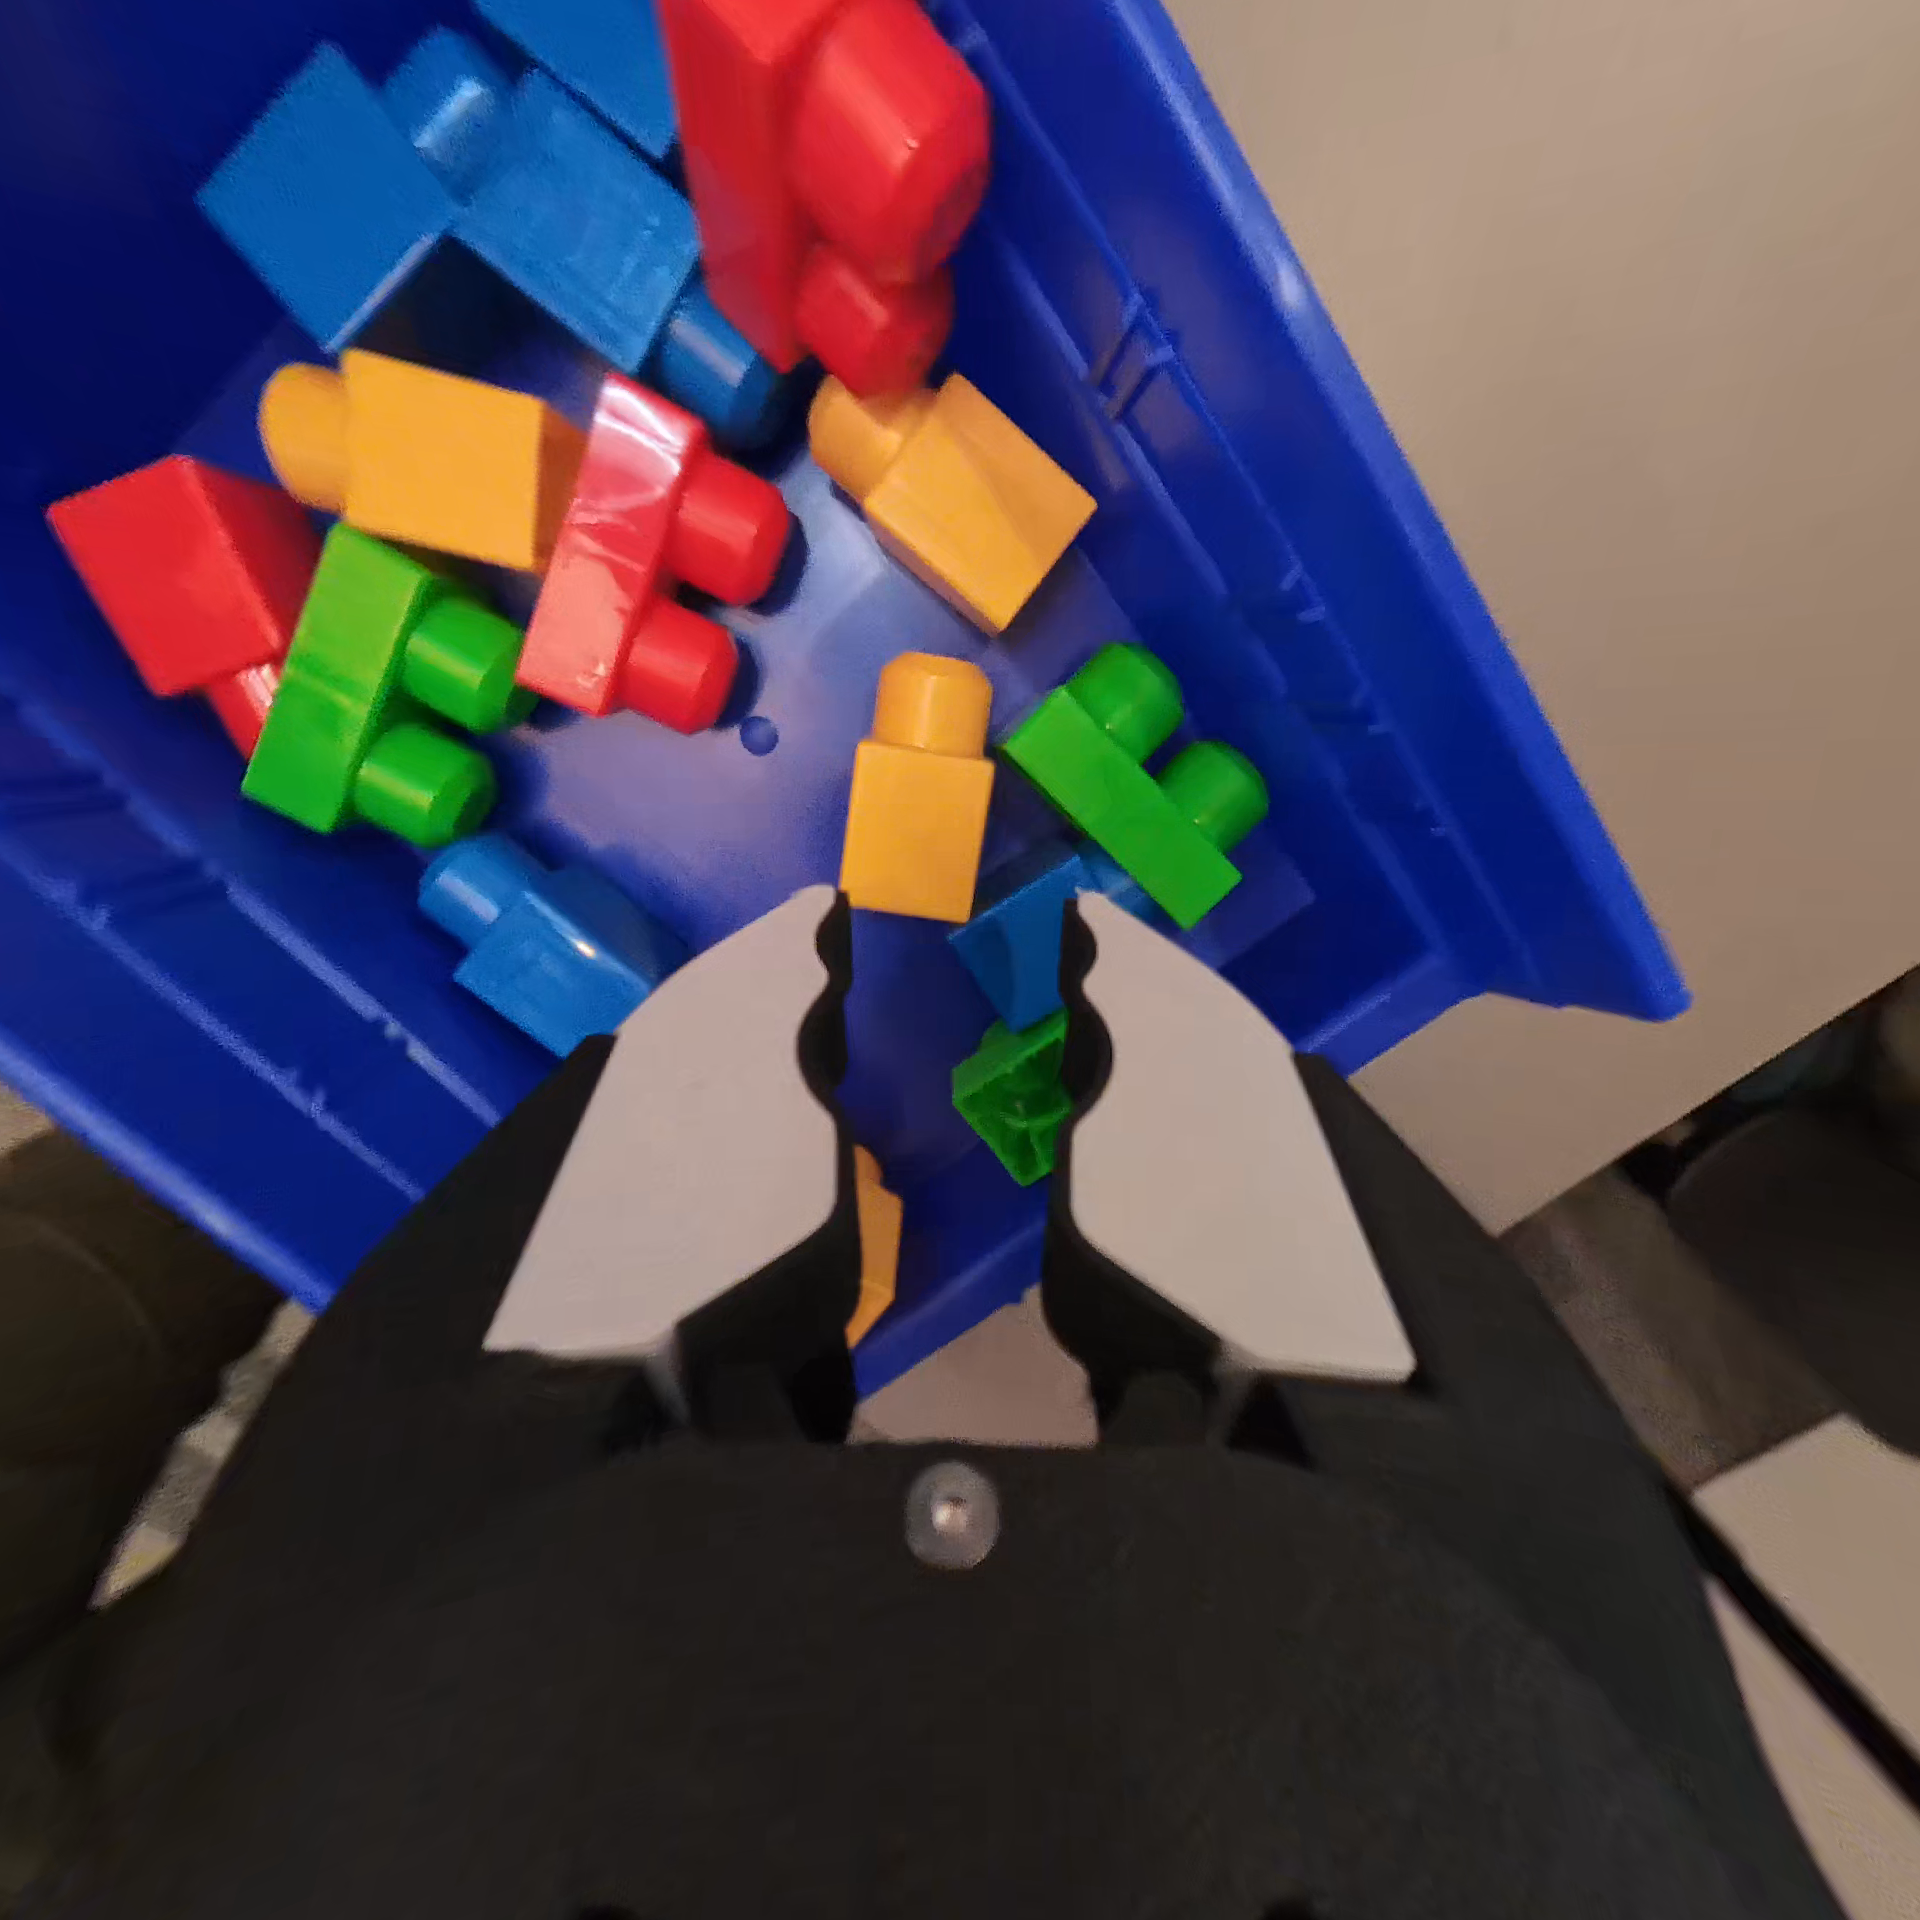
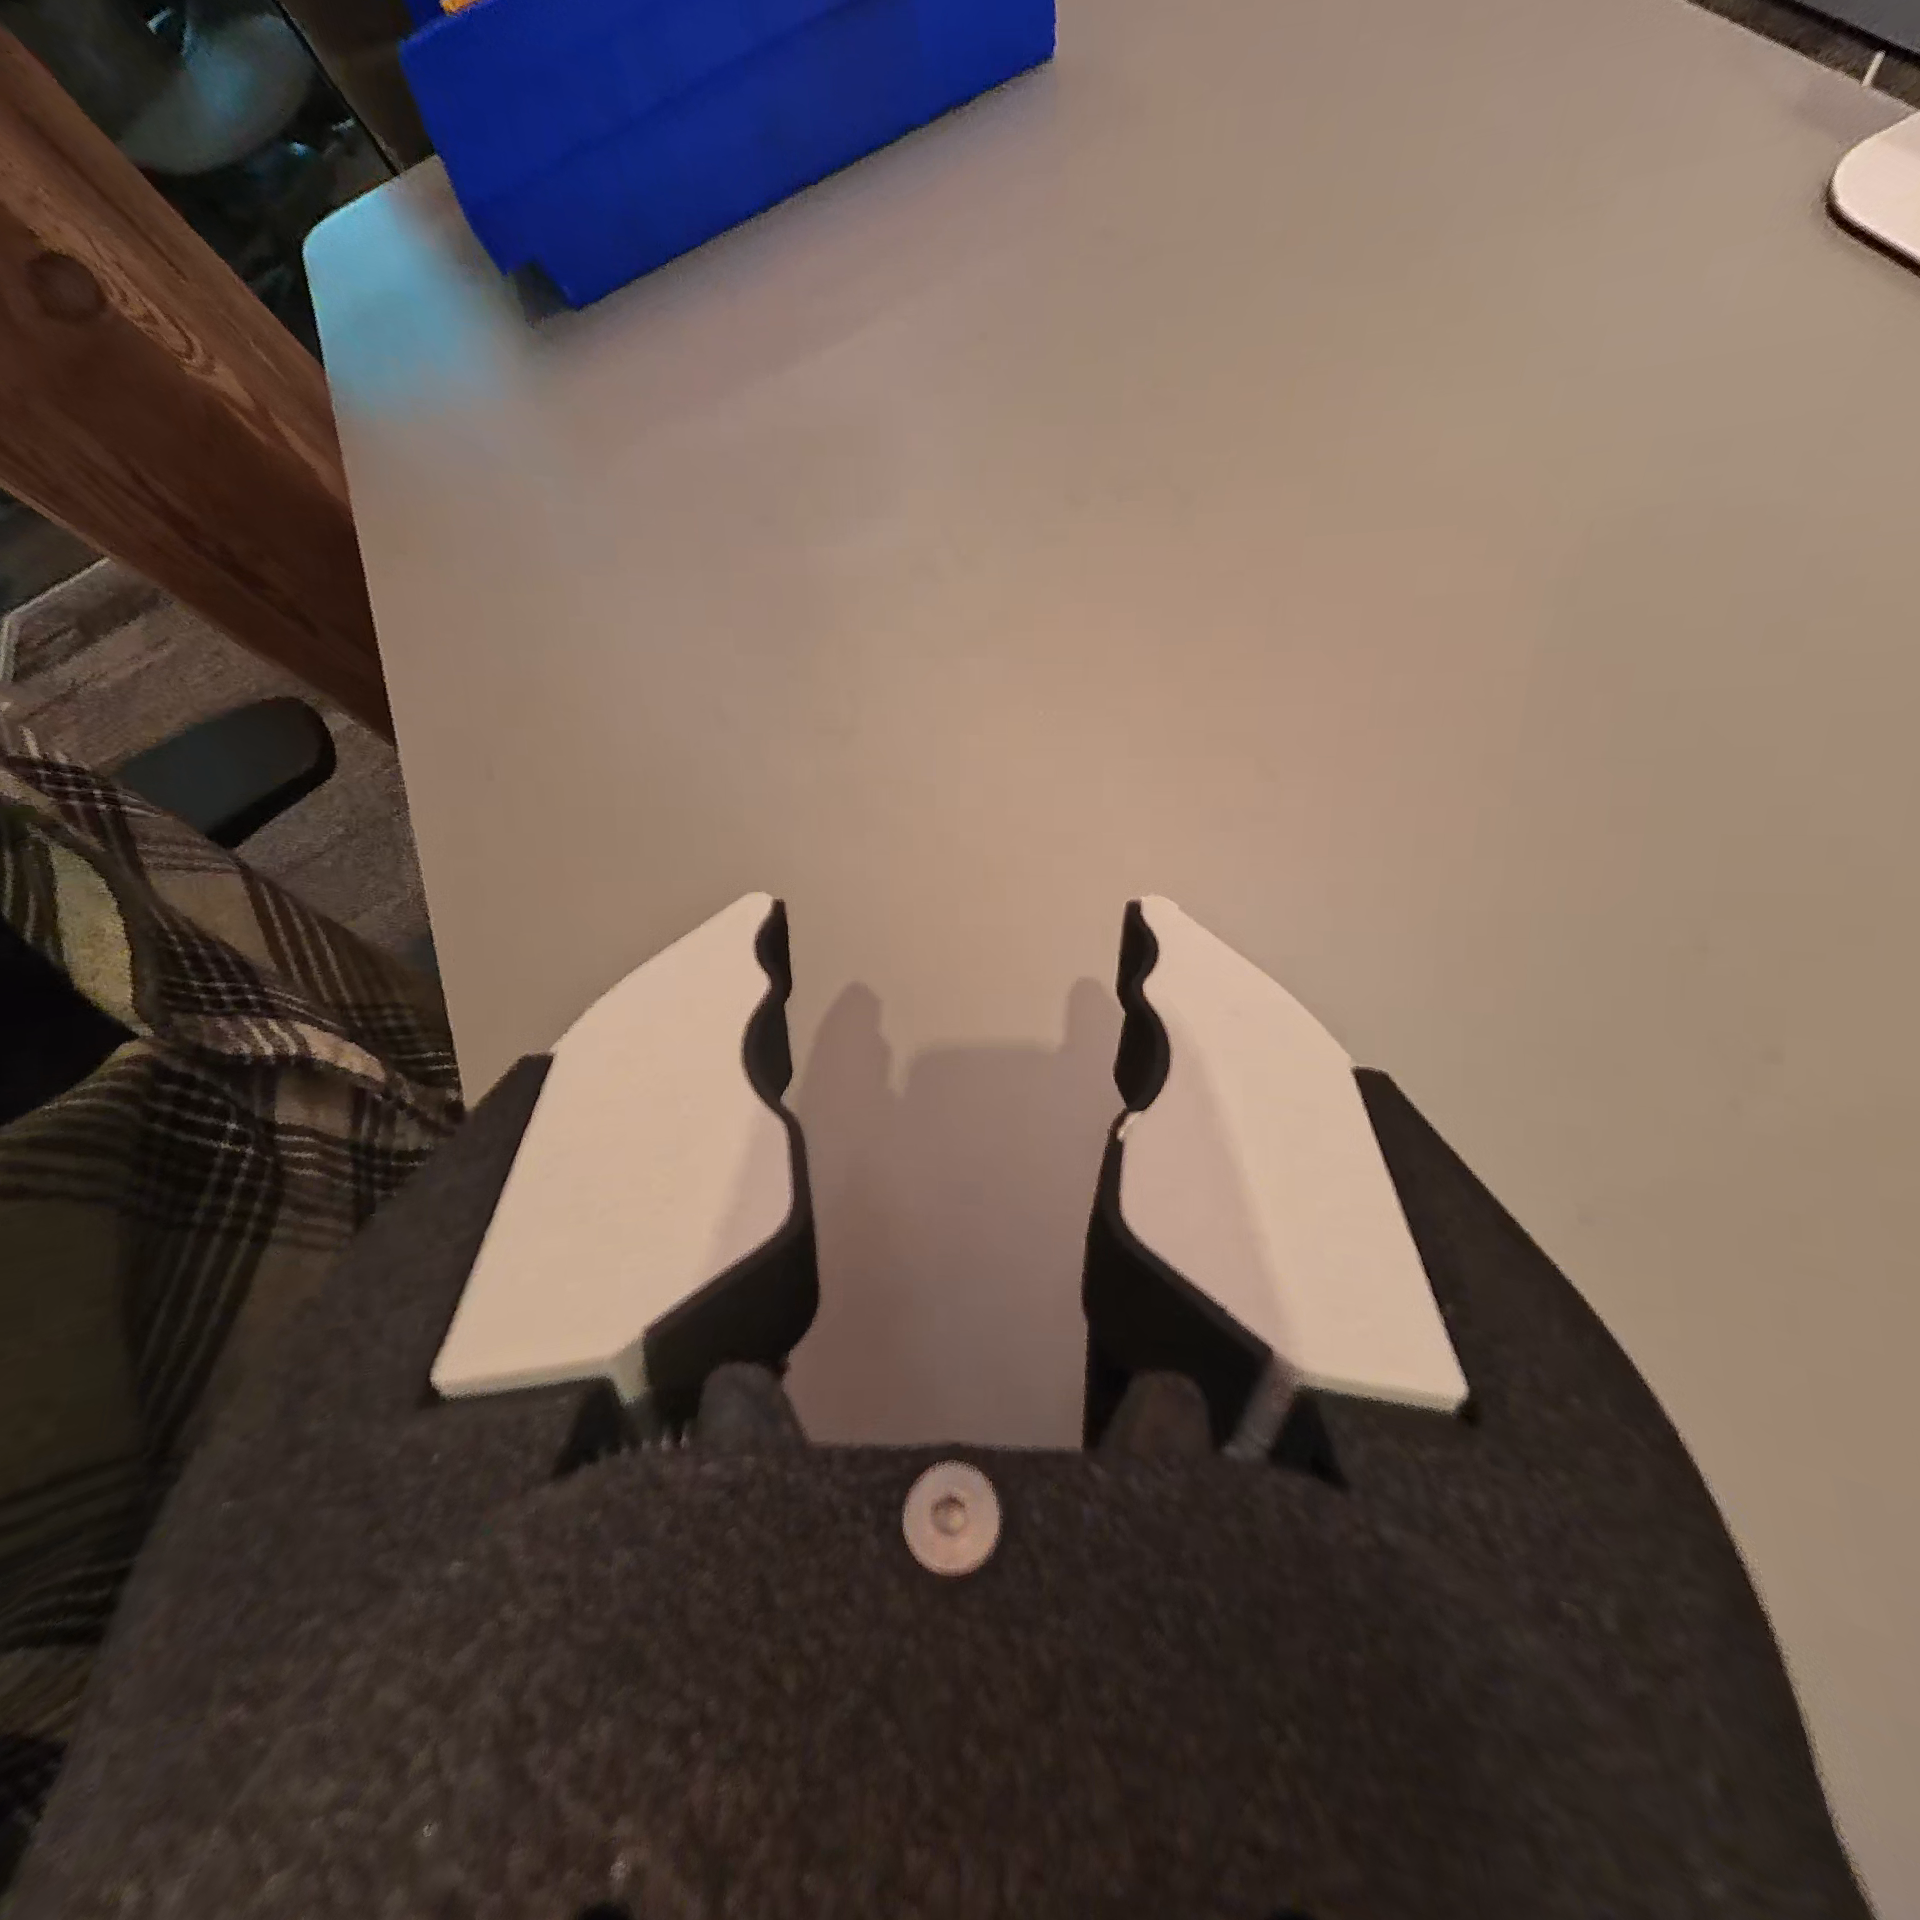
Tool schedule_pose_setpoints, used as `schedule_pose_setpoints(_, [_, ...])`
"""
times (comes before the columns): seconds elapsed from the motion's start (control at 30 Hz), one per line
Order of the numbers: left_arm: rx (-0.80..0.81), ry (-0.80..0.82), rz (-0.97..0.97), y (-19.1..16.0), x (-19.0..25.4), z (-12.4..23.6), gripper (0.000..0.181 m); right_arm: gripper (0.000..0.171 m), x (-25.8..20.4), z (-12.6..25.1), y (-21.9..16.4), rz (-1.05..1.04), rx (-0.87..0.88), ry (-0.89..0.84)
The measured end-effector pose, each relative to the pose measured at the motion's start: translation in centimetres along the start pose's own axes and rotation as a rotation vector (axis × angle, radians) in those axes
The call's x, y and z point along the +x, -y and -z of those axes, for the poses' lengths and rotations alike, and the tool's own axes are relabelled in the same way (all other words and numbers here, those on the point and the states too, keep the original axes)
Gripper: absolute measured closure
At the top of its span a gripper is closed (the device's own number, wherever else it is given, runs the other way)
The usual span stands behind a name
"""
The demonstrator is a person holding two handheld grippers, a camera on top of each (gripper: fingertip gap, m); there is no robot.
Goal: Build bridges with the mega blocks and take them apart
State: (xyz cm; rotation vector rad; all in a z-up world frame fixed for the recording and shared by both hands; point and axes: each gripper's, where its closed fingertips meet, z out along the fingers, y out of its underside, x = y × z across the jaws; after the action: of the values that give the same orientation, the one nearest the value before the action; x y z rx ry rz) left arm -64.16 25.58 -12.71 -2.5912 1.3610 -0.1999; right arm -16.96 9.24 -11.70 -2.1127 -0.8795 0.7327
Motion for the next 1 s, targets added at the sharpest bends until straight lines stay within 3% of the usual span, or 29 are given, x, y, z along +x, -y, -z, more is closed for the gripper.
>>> schedule_pose_setpoints(0.2, [-0.139, -0.027, -0.130, 1.0, -0.7, -2.5, 0.147, 0.109, -0.5, 0.1, -0.7, 0.003, -0.001, 0.006])
schedule_pose_setpoints(0.4, [-0.211, -0.049, -0.126, 1.9, -1.1, -3.7, 0.164, 0.109, -0.5, 0.7, -1.5, -0.004, -0.004, 0.004])
schedule_pose_setpoints(0.67, [-0.293, 0.031, -0.050, -0.7, -3.2, -4.1, 0.155, 0.108, -0.2, 1.3, -1.4, -0.009, 0.011, 0.001])
schedule_pose_setpoints(0.83, [-0.159, -0.053, -0.054, 1.2, -1.3, -2.7, 0.153, 0.108, -0.7, 1.3, -1.1, 0.020, 0.007, 0.003])
schedule_pose_setpoints(1.0, [-0.320, -0.022, -0.131, -0.7, -0.8, -4.1, 0.148, 0.106, -1.0, 1.3, -0.9, 0.027, 0.013, 0.000])
